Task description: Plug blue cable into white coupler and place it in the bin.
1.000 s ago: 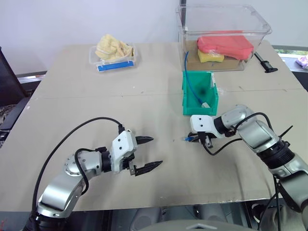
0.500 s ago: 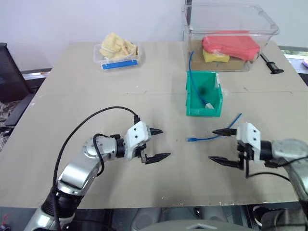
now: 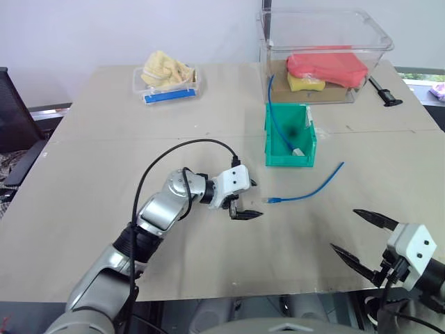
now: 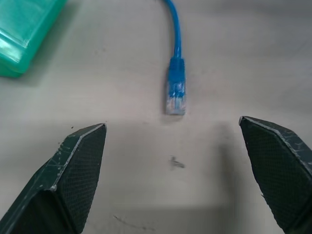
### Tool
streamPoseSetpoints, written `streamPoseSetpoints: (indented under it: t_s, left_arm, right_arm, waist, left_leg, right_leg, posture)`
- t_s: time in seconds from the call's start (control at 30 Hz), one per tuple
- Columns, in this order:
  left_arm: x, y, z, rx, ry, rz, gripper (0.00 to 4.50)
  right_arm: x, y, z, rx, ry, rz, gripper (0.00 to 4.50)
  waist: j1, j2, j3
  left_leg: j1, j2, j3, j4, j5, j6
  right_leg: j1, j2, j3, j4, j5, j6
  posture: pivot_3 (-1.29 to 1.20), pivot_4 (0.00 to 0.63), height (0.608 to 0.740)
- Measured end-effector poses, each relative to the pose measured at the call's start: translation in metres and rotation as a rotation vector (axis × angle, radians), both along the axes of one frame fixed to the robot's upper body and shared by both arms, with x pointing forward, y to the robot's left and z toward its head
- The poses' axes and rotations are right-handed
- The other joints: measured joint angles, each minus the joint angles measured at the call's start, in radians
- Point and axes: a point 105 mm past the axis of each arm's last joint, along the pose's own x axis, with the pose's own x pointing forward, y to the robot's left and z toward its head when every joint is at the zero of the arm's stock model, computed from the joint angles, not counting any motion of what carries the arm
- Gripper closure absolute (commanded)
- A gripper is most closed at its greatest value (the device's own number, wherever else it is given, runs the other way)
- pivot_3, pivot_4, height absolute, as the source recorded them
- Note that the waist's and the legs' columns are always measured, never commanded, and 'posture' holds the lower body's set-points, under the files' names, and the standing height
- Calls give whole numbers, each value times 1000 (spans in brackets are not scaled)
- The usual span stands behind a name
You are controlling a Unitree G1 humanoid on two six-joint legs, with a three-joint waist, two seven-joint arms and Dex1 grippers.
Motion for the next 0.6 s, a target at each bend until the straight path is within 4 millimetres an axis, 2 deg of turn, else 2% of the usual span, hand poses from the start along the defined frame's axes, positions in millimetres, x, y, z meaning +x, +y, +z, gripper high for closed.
streamPoseSetpoints:
  t_s: [0.07, 0.23, 0.3, 0.5, 0.6]
  left_arm:
    - [3, -7, -2, 4, 1, -14, 1149]
    - [3, -19, -3, 17, -2, -70, 3732]
    - [4, -19, -2, 20, -6, -78, 4462]
    - [2, -19, -3, 29, 0, -115, 4462]
    - [2, -22, 2, 0, -36, -135, 4462]
  right_arm:
    - [-2, 0, 1, -2, -4, -17, 0]
    - [-4, 2, 5, -5, -25, -47, 0]
    - [-5, 2, 5, -8, -25, -55, 0]
    - [-3, 4, 4, 1, -15, -92, 0]
    - [5, 9, 3, 100, 27, -149, 0]
  waist:
    - [2, 0, 0]
    - [1, 0, 0]
    - [0, 0, 0]
    - [0, 0, 0]
    - [0, 0, 0]
  left_leg:
    - [-1, 0, 0, 0, 0, 0]
    - [-1, -1, 0, 0, 0, 0]
    - [-1, -1, 0, 0, 0, 0]
    - [-1, -1, 0, 0, 0, 0]
    - [-1, 0, -1, 1, 0, 0]
  right_leg:
    - [0, -1, 0, -1, 1, -1]
    - [0, -1, 0, -1, -1, 1]
    - [0, -1, 0, -1, -1, 1]
    - [0, -1, 0, 0, -1, 2]
    - [0, -1, 0, 0, 0, 0]
  posture:
    - [0, 150, 740]
    - [0, 150, 740]
    - [0, 150, 740]
    - [0, 150, 740]
    - [0, 150, 740]
